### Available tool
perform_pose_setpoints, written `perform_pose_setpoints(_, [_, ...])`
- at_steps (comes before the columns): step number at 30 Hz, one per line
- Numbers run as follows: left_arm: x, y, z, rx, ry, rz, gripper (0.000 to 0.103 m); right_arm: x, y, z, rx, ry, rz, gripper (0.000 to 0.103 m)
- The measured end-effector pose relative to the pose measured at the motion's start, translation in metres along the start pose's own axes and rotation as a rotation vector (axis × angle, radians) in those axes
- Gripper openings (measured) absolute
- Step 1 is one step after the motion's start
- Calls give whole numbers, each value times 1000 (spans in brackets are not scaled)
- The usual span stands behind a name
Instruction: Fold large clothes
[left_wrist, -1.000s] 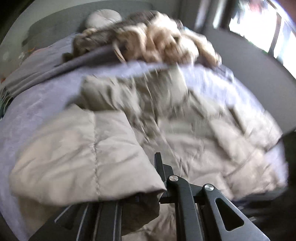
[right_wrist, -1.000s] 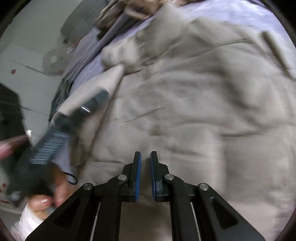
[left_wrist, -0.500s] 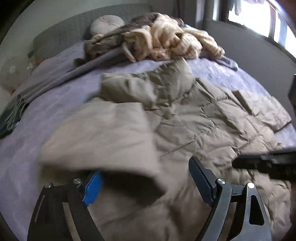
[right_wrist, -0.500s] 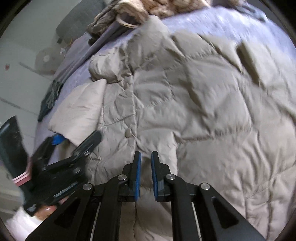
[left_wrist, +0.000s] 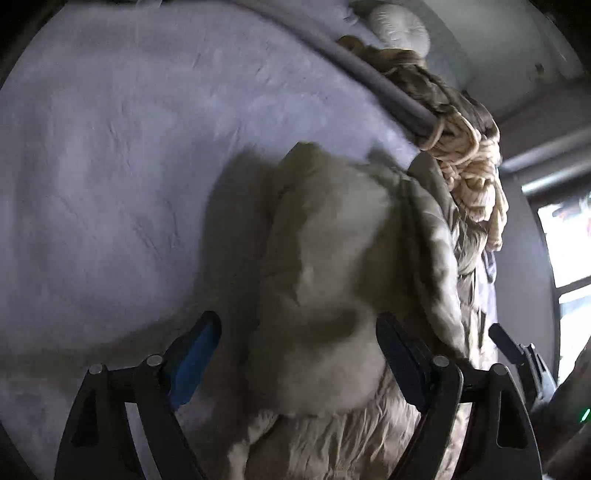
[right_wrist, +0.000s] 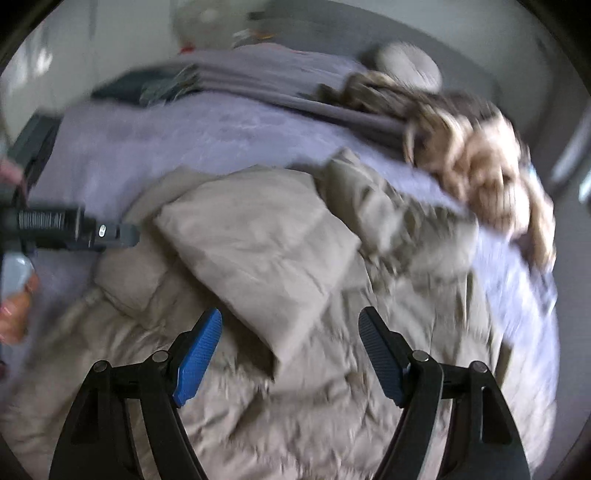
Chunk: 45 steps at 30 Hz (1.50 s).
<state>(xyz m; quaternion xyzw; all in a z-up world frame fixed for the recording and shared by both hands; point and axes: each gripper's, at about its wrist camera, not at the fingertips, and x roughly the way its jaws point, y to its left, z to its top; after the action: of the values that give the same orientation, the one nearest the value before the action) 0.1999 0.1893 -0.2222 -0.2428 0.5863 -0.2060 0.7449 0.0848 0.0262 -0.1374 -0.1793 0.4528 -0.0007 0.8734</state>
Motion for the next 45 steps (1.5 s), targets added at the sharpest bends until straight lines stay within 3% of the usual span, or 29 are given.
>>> perform_pose_setpoints(1, [8, 2, -1, -6, 23, -17, 50, 4, 6, 2, -29, -1, -26, 79])
perform_pose_setpoints(4, [14, 3, -4, -6, 11, 13, 34, 26, 24, 11, -119, 1, -123, 79])
perform_pose_setpoints(5, [12, 1, -5, 10, -3, 35, 34, 28, 25, 12, -127, 1, -143, 79])
perform_pose_setpoints(6, [10, 0, -6, 27, -17, 59, 33, 29, 23, 14, -122, -2, -161, 72])
perform_pose_setpoints(9, [4, -3, -4, 81, -38, 124, 28, 25, -13, 19, 40, -18, -169, 6])
perform_pose_setpoints(13, [9, -9, -2, 131, -40, 175, 28, 21, -87, -3, 400, 4, -59, 6])
perform_pose_setpoints(14, [10, -10, -2, 145, -41, 192, 28, 25, -112, -20, 533, 23, 17, 6])
perform_pose_setpoints(16, [14, -14, -2, 171, -46, 228, 28, 36, -135, -43, 669, 64, 114, 8])
perform_pose_setpoints(19, [11, -23, -2, 203, -63, 298, 29, 58, -169, -90, 909, 150, 274, 22])
perform_pose_setpoints(21, [-2, -33, -3, 237, -101, 337, 29, 61, -184, -114, 1044, 141, 374, 25])
perform_pose_setpoints(24, [-28, -55, 4, 315, -204, 336, 29, 55, -204, -135, 1167, 103, 438, 35])
perform_pose_setpoints(27, [-26, -70, 20, 351, -219, 320, 29, 53, -221, -144, 1237, 74, 485, 33])
perform_pose_setpoints(28, [-20, -74, 25, 353, -209, 324, 29, 54, -225, -143, 1239, 74, 490, 16])
perform_pose_setpoints(29, [-9, -76, 30, 354, -192, 334, 29, 53, -227, -140, 1223, 78, 473, 9])
perform_pose_setpoints(33, [31, -68, 30, 352, -132, 409, 29, 44, -219, -133, 1135, 94, 387, 9])
perform_pose_setpoints(36, [48, -68, 24, 361, -130, 429, 29, 50, -212, -150, 1111, 127, 362, 9])
perform_pose_setpoints(41, [53, -74, 22, 393, -138, 466, 29, 55, -214, -161, 1097, 120, 381, 8])
perform_pose_setpoints(45, [46, -76, 20, 383, -141, 481, 29, 42, -216, -161, 1046, 135, 308, 9])
